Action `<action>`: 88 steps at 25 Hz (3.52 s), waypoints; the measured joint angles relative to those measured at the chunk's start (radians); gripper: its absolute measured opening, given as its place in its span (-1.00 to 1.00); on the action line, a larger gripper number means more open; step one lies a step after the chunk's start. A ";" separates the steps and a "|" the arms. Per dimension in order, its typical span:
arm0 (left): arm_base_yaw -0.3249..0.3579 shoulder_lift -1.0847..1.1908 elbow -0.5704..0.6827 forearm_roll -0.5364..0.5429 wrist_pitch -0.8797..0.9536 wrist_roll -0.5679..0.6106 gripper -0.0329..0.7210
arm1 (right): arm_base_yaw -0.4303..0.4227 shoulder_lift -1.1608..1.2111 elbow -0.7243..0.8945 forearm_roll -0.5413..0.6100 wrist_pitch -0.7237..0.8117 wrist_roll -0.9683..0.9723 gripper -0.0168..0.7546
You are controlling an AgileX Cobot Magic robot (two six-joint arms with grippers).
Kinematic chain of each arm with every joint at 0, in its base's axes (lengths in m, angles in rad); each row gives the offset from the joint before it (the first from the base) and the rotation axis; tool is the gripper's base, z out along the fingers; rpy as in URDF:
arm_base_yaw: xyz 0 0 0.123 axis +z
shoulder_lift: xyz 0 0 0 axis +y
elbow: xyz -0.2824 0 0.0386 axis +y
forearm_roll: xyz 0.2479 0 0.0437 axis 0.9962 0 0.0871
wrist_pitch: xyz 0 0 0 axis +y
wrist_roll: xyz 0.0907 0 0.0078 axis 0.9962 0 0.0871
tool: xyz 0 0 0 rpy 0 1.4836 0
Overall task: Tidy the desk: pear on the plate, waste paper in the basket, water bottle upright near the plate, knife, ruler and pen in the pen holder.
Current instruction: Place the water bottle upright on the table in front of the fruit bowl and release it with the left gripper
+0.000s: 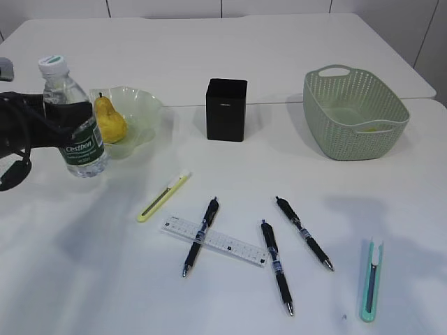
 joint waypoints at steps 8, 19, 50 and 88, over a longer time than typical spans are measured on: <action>0.000 0.066 -0.004 0.004 -0.010 0.034 0.09 | 0.000 0.000 0.000 -0.014 -0.010 0.000 0.05; 0.000 0.097 -0.005 -0.004 -0.015 0.125 0.09 | 0.000 0.000 0.000 -0.018 -0.019 0.000 0.05; 0.000 0.267 -0.009 -0.161 -0.210 0.142 0.09 | 0.000 0.000 0.000 -0.053 -0.047 -0.001 0.05; 0.000 0.211 -0.015 -0.188 -0.126 0.142 0.69 | 0.000 0.000 0.000 -0.053 -0.050 -0.001 0.05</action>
